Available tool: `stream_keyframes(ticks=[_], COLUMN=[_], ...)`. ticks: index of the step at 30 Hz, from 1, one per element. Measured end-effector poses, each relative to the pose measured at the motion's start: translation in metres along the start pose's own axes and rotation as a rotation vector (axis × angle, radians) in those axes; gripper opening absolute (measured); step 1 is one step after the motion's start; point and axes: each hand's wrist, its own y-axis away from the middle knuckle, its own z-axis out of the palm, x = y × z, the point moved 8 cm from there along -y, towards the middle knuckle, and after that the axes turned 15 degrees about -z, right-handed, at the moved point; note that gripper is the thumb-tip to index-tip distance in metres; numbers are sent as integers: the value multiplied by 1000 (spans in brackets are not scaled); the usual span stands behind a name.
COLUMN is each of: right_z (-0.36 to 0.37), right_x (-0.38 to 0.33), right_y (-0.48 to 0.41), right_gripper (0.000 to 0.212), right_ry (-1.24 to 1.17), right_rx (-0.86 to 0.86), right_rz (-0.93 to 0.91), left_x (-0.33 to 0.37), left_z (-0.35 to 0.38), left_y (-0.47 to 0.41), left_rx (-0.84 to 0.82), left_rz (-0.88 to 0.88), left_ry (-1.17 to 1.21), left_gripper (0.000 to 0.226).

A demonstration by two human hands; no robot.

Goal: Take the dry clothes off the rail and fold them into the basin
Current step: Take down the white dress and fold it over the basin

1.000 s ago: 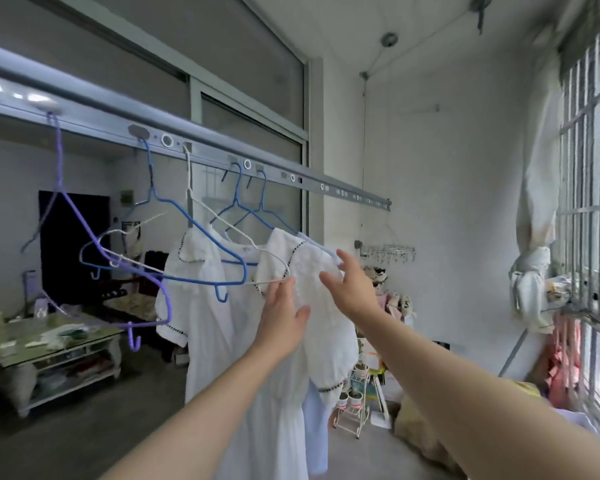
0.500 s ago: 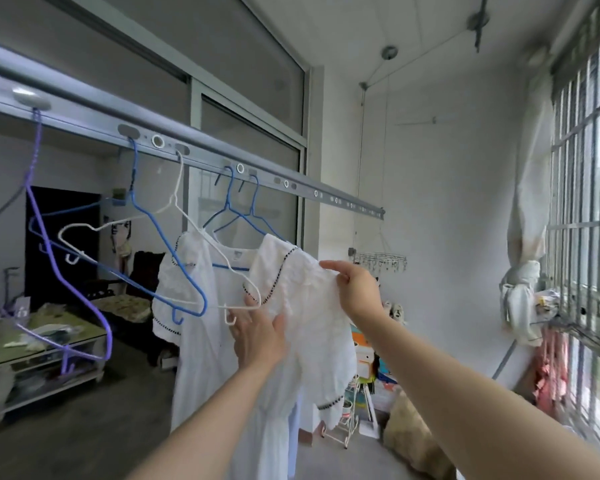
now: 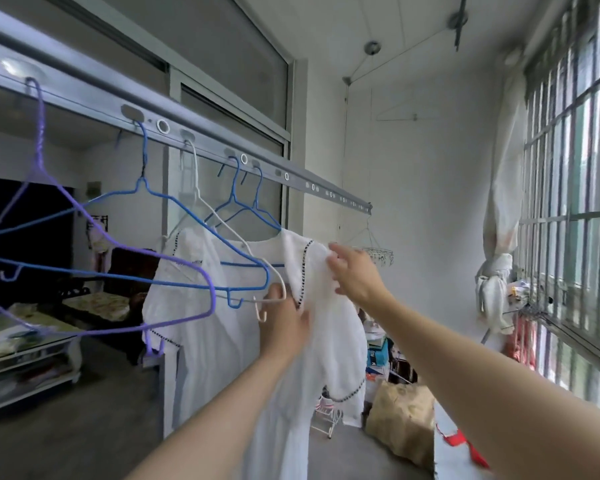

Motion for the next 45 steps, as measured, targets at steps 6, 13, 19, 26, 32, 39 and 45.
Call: stream_keyframes(ticks=[6,13,19,26,32,39,45], right_z=[6,-10,-15,-14,-10,33,62], right_x=[-29,-23,-27,-21,7,45,49], right_y=[-9,-14,-18,-19,-9,29,54], right_gripper=[86,48,38,33,46,32,31], right_ry=[380,650,538,316,-36,-584,-869], right_rx=[-119,-87,-128,-94,-87,-131,-132], right_rz=[-63,-34,-175,-146,16,284,399], left_x=[19,14,-1,11,24,22,50], left_z=[26,28,26,-3,-31,-34,-34], left_y=[27,51,32,15,14,-5,7], left_rx=[-98,-348,-360,-90,73,133,37], left_rz=[350,338,236,59,122,159,253], left_ry=[-216,-115,4,318,385,154,252], left_gripper=[79,65,71,19,31,7,54])
